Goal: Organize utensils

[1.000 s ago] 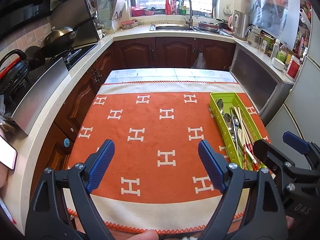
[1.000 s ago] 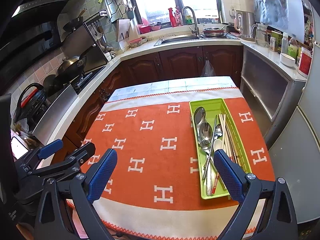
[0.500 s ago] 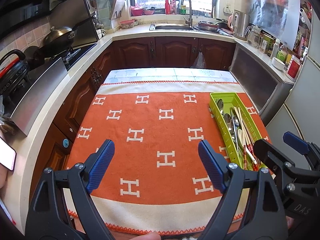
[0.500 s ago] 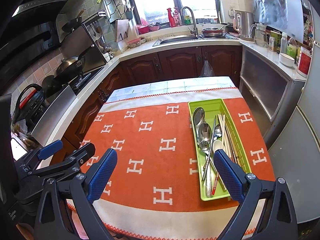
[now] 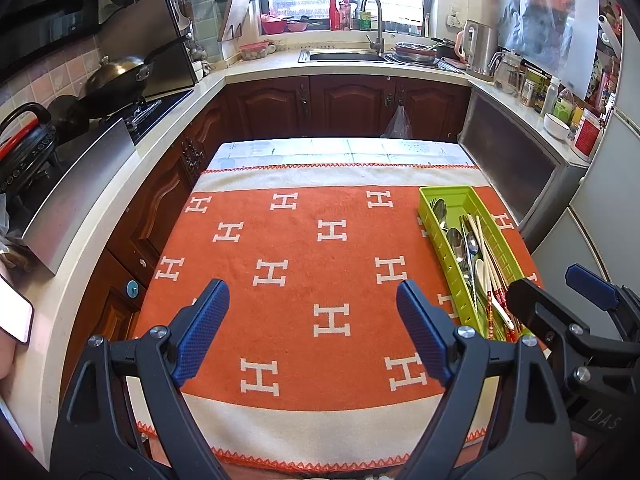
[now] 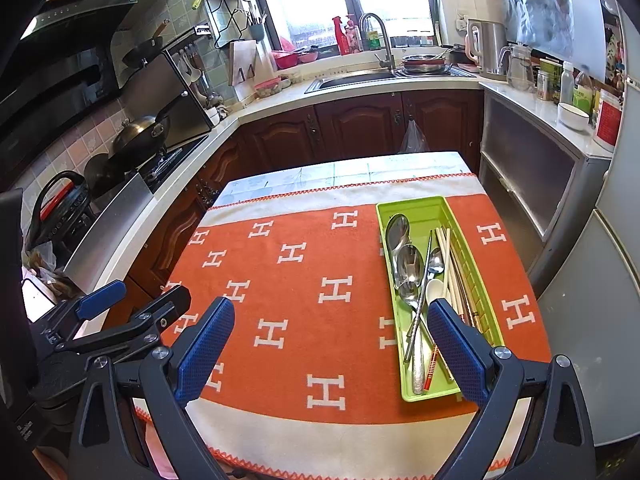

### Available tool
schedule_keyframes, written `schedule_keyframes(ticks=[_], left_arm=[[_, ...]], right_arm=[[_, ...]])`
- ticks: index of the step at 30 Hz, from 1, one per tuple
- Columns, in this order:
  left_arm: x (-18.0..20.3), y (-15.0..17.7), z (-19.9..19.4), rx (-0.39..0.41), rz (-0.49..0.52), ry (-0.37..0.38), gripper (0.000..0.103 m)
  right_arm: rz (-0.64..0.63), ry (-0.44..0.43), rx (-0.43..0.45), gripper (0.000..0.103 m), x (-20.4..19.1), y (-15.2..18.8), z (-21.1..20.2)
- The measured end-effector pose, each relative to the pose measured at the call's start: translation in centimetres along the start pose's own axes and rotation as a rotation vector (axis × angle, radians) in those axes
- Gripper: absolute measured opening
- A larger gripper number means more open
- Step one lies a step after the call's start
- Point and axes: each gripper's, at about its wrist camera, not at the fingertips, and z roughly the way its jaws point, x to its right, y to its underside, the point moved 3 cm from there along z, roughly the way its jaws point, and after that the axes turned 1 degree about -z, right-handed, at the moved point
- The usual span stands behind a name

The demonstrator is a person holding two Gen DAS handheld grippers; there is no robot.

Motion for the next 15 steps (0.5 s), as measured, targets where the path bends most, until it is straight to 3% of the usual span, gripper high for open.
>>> schedule_keyframes(ticks=[15], left_arm=[[-0.37, -0.84, 0.46, -0.001, 0.009, 0.005, 0.084]], right_arm=[[0.011, 0.003, 0.002, 0.098, 0.03, 0.09, 0.28]])
